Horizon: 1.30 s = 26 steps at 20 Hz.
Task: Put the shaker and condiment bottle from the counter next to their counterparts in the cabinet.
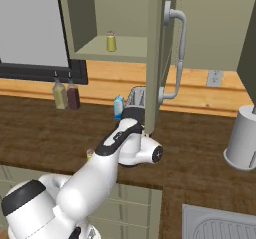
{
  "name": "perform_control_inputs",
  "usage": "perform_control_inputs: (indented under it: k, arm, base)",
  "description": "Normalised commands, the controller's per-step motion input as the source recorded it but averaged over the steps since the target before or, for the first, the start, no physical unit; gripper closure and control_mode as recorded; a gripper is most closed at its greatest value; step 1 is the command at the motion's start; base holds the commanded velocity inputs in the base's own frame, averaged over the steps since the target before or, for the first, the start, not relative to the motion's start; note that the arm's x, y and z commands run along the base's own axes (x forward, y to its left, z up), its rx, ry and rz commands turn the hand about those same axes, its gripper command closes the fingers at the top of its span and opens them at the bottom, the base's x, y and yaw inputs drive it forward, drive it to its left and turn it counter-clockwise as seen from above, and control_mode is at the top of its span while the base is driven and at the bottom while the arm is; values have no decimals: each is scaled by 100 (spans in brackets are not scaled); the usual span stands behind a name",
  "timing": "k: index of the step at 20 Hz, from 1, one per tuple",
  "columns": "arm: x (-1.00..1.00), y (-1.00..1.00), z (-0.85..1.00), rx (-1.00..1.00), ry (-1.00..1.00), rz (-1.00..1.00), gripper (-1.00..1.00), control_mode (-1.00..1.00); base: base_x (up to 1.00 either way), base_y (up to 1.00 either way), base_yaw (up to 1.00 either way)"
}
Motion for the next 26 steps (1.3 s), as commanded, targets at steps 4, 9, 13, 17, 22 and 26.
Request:
perform_control_inputs:
  k: [4,9,13,17,22,26]
  arm:
    - [22,0,0,0,0,-11,-100,-100]
    - [19,0,0,0,0,-11,100,-100]
    - [10,0,0,0,0,-11,100,-100]
    - [0,0,0,0,0,-5,100,-100]
    - [-4,14,13,0,-2,-6,100,-100]
    - [-7,39,61,-2,-5,-7,100,-100]
  base:
    - [0,0,0]
    - [0,0,0]
    - [0,0,0]
    - [0,0,0]
    - [0,0,0]
    - [0,0,0]
